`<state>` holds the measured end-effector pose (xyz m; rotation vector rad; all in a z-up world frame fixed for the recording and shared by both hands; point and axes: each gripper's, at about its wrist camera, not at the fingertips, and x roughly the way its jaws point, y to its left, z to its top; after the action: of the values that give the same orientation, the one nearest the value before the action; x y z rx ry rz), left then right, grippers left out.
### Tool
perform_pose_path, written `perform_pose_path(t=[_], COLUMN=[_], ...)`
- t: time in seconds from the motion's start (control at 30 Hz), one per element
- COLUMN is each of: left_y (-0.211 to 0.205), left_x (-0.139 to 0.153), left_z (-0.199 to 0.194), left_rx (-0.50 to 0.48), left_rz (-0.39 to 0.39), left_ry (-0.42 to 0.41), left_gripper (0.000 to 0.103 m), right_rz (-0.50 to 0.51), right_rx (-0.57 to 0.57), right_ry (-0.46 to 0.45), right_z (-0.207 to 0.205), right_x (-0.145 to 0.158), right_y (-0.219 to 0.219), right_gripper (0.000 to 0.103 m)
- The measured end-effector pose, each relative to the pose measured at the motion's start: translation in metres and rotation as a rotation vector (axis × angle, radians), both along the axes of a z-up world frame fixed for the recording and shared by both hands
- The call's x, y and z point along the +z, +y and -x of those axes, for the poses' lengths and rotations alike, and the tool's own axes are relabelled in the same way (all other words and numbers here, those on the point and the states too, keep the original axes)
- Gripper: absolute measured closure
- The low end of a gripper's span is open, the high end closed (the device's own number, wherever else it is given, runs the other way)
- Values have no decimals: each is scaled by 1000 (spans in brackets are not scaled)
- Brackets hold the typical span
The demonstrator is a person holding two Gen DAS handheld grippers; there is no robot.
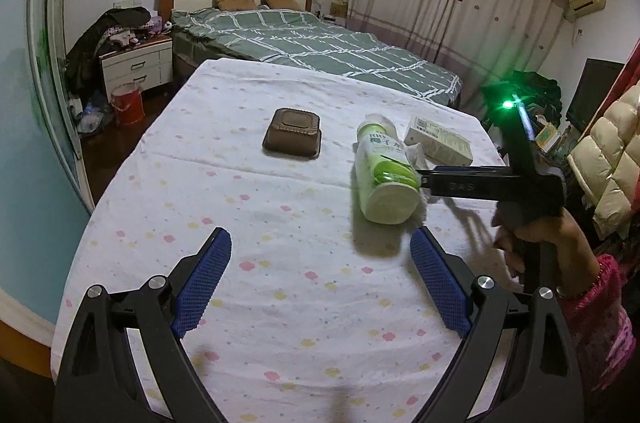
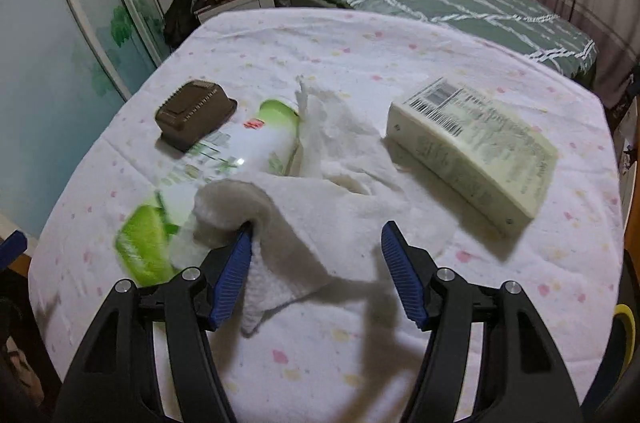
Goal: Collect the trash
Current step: 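Grasp the white towel with the right gripper, then carry the white towel into the yellow bin and open the right gripper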
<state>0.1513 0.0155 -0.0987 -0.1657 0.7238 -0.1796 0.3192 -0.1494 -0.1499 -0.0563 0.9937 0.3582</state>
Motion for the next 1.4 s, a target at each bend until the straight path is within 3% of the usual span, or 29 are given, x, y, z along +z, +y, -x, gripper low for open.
perform_pose_path(t=[0.07, 0.2, 0.27, 0.47, 0.63, 0.7, 0.87, 1.1, 1.33, 1.4], left_y=[-2, -4, -6, -10, -19, -24, -38, -59, -81, -86], left_x=[-1, -4, -6, -7, -9, -8, -10, -11, -8, -9], left_z=[0, -1, -1, -1, -1, 0, -2, -8, -23, -27], left_rx=[-4, -9, -13, -18, -41, -54, -86, -125, -144, -145], left_rz=[2, 7, 8, 3, -2, -4, -15, -19, -49, -58], left_ry=[2, 10, 14, 14, 18, 20, 29, 44, 49, 52], left_gripper=[13, 13, 13, 13, 13, 13, 13, 13, 13, 13], right_rz=[6, 58, 25, -69, -155, -166, -121, -67, -61, -67], right_rx=[-3, -19, -24, 7, -9, -43, -252, -565, -675, -701], right_ry=[16, -16, 5, -33, -129, -163, -227, -174, -55, -28], right_z=[-3, 5, 8, 49, 98, 114, 149, 176, 177, 174], right_x=[-7, -5, -3, 26, 71, 83, 98, 75, 21, 8], right_y=[0, -2, -7, -19, -49, -67, -148, -269, -326, -333], right_gripper=[52, 92, 94, 94, 94, 94, 94, 94, 92, 75])
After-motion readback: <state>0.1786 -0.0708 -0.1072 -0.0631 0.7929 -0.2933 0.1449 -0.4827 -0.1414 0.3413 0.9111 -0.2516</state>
